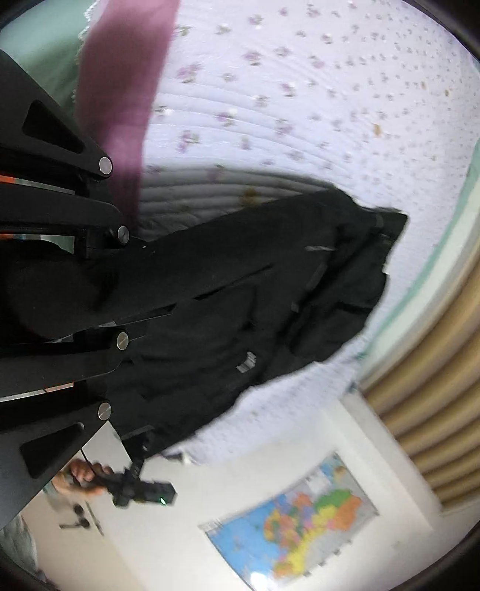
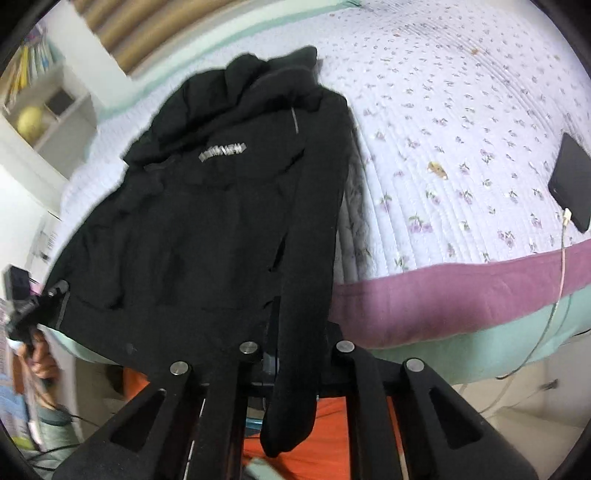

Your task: Fold large clothes

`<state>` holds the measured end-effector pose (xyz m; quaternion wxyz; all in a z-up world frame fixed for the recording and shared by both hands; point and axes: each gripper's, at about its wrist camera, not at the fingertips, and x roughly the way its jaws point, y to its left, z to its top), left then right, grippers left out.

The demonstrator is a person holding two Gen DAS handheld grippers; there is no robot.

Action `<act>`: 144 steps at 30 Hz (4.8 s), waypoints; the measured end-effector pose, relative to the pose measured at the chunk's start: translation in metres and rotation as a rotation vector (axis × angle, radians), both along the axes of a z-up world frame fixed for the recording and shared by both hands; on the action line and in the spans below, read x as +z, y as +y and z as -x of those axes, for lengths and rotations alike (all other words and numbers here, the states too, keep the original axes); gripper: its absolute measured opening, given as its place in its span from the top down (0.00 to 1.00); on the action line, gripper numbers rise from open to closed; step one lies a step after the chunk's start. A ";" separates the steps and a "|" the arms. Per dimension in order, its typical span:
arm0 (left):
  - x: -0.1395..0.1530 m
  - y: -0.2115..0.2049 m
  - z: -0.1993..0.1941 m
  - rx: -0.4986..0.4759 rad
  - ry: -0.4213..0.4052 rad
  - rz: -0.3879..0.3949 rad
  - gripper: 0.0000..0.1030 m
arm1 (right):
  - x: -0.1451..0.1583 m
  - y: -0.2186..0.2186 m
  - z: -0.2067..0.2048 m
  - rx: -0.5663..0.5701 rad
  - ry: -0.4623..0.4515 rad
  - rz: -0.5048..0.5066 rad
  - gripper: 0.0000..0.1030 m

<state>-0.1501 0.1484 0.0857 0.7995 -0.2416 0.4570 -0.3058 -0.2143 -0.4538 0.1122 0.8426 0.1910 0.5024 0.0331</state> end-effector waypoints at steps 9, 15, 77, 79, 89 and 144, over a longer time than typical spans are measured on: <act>0.059 0.018 -0.064 0.082 -0.097 0.152 0.85 | 0.081 -0.040 -0.041 -0.008 -0.233 -0.155 0.86; 0.067 0.019 -0.139 0.150 -0.103 0.226 0.85 | 0.121 -0.054 -0.108 -0.026 -0.337 -0.172 0.86; -0.010 -0.002 -0.393 0.019 -0.062 0.041 0.42 | 0.028 -0.087 -0.373 0.040 -0.259 0.164 0.05; -0.016 -0.008 -0.400 -0.014 -0.055 0.053 0.41 | 0.021 -0.094 -0.389 0.029 -0.250 0.168 0.05; -0.003 -0.053 -0.401 -0.073 -0.153 -0.009 0.86 | 0.000 -0.094 -0.405 0.057 -0.241 0.145 0.70; -0.014 -0.233 -0.350 -0.008 -0.104 -0.453 0.53 | 0.004 0.118 -0.373 0.252 -0.070 0.323 0.37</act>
